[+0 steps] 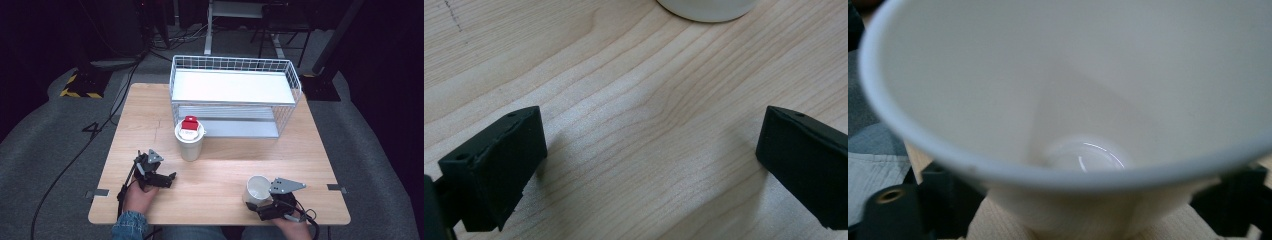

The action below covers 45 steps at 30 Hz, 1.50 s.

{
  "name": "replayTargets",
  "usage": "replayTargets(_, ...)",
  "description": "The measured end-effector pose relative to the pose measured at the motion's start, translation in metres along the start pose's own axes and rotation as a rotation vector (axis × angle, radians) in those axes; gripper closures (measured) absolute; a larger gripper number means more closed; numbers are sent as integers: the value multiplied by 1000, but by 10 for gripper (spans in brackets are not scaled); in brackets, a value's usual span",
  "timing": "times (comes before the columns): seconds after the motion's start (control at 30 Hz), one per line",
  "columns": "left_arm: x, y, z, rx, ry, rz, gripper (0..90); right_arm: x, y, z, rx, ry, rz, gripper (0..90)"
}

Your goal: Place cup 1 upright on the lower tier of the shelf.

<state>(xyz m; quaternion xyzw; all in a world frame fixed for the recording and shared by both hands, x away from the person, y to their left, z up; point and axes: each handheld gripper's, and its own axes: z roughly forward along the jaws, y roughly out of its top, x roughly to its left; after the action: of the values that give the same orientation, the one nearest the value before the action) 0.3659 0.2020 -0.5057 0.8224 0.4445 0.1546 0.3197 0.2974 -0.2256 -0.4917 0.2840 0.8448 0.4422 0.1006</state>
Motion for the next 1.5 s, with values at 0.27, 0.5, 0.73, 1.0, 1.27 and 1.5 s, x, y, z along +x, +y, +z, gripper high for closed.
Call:
replayTargets(0.27,0,0,0,-2,1,0,5,1,0,-2,-13,-2,-9,214)
replayTargets(0.5,0,0,0,-2,2,0,4,1,1,-2,-10,-4,-16,217)
replayTargets(0.73,0,0,0,-2,2,0,4,1,2,-3,-8,-4,-23,225)
replayTargets(1.0,0,0,0,-3,2,1,5,3,10,-4,-6,14,-26,228)
replayTargets(1.27,0,0,0,-3,2,1,5,4,23,-4,-17,24,-44,228)
replayTargets(1.5,0,0,0,0,0,0,4,-1,45,-3,0,28,-41,229)
